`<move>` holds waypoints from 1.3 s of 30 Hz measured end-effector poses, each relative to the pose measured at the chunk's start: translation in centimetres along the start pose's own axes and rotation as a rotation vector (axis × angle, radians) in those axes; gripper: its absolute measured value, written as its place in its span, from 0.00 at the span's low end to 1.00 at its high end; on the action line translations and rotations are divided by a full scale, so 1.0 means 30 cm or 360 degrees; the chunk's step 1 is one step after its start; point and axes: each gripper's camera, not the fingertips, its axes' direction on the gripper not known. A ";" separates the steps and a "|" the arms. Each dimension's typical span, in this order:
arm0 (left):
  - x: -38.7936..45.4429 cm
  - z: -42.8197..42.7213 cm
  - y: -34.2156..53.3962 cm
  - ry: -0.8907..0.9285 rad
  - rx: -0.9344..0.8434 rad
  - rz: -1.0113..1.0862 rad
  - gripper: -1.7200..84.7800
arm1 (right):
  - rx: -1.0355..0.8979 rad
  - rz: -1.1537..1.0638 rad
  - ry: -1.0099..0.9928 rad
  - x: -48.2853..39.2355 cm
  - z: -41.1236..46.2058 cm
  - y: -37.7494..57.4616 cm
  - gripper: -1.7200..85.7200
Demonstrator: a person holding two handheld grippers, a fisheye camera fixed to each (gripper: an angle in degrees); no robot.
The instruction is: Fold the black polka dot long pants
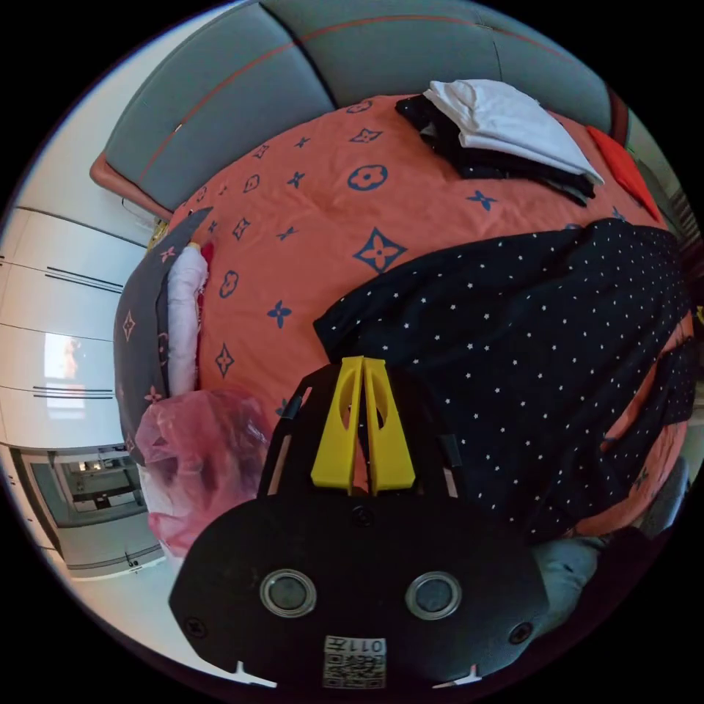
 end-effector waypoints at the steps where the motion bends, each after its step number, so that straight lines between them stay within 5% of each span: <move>1: 0.000 0.003 0.024 0.0019 0.0016 0.0003 0.02 | 0.0012 -0.0016 0.0030 -0.009 -0.011 0.041 0.12; 10: 0.118 -0.071 0.606 0.0258 0.0282 0.0285 0.02 | -0.0112 -0.1102 0.0466 -0.552 0.043 0.836 0.11; 14: 0.183 -0.079 0.898 -0.0008 0.0319 0.0564 0.02 | -0.0047 -0.1676 0.1036 -0.756 0.165 1.145 0.14; 20: 0.264 -0.004 1.147 -0.0314 0.0188 0.0893 0.03 | -0.0050 -0.2067 0.1378 -0.874 0.330 1.356 0.15; 31: 0.360 0.196 1.339 -0.0413 0.0149 0.0899 0.03 | -0.0239 -0.2233 0.1584 -0.948 0.593 1.515 0.05; 39: 0.336 0.269 1.424 -0.0385 0.0170 0.0813 0.03 | -0.0329 -0.1682 0.1594 -0.800 0.416 1.523 0.04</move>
